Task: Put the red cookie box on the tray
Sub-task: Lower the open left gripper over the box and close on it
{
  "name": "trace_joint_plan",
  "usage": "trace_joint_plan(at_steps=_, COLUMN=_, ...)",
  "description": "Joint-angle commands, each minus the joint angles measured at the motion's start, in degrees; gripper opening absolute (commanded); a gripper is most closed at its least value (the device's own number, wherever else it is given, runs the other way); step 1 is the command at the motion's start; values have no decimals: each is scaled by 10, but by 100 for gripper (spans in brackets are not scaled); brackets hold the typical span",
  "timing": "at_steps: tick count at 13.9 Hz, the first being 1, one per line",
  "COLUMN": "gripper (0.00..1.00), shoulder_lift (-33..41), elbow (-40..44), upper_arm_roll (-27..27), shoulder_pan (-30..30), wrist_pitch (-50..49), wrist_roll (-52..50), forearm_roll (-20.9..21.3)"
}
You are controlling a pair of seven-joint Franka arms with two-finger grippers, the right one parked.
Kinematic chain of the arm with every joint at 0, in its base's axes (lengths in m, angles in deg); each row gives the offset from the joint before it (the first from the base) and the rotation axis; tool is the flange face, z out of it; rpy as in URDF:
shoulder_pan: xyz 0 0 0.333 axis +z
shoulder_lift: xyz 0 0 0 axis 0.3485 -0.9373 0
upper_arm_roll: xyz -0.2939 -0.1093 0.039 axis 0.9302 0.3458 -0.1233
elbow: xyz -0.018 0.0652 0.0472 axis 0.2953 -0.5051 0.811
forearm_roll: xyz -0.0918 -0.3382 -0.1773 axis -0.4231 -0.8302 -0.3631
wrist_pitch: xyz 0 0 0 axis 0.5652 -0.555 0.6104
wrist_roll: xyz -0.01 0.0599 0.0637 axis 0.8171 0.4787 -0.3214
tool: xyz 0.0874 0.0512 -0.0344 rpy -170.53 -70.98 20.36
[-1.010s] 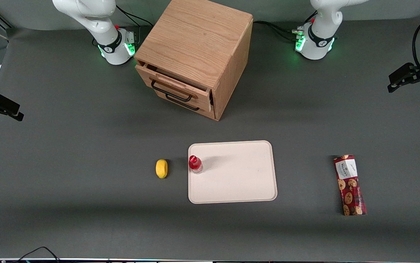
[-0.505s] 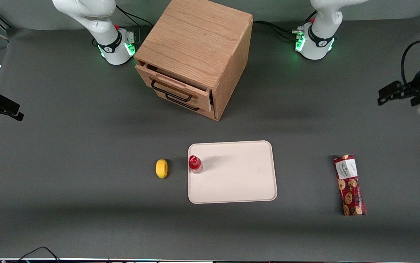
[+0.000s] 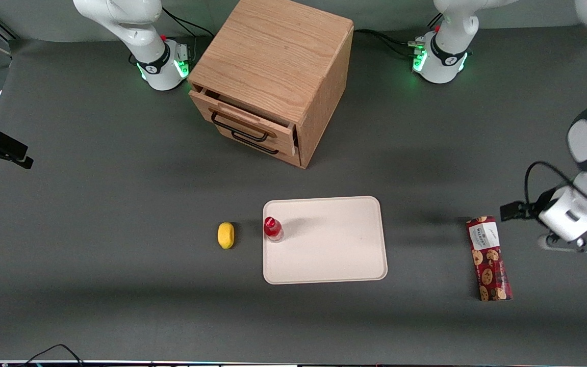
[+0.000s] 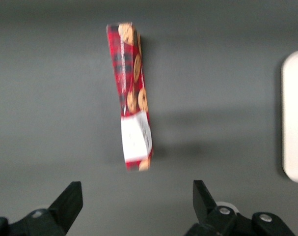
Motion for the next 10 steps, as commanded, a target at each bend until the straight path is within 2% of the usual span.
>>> trace_joint_plan(at_steps=1, gripper=100, shoulder_lift=-73, elbow=27, upper_arm_roll=-28, shoulder_pan=-31, wrist_pitch=80, wrist_roll=-4, forearm_roll=11)
trace_joint_plan(at_steps=4, gripper=100, shoulder_lift=-130, elbow=22, upper_arm_roll=-54, shoulder_pan=-46, wrist_pitch=188, wrist_roll=17, forearm_roll=13)
trace_joint_plan(at_steps=10, gripper=100, shoulder_lift=-190, elbow=1, upper_arm_roll=-65, shoulder_pan=-53, wrist_pitch=302, wrist_roll=16, forearm_roll=5)
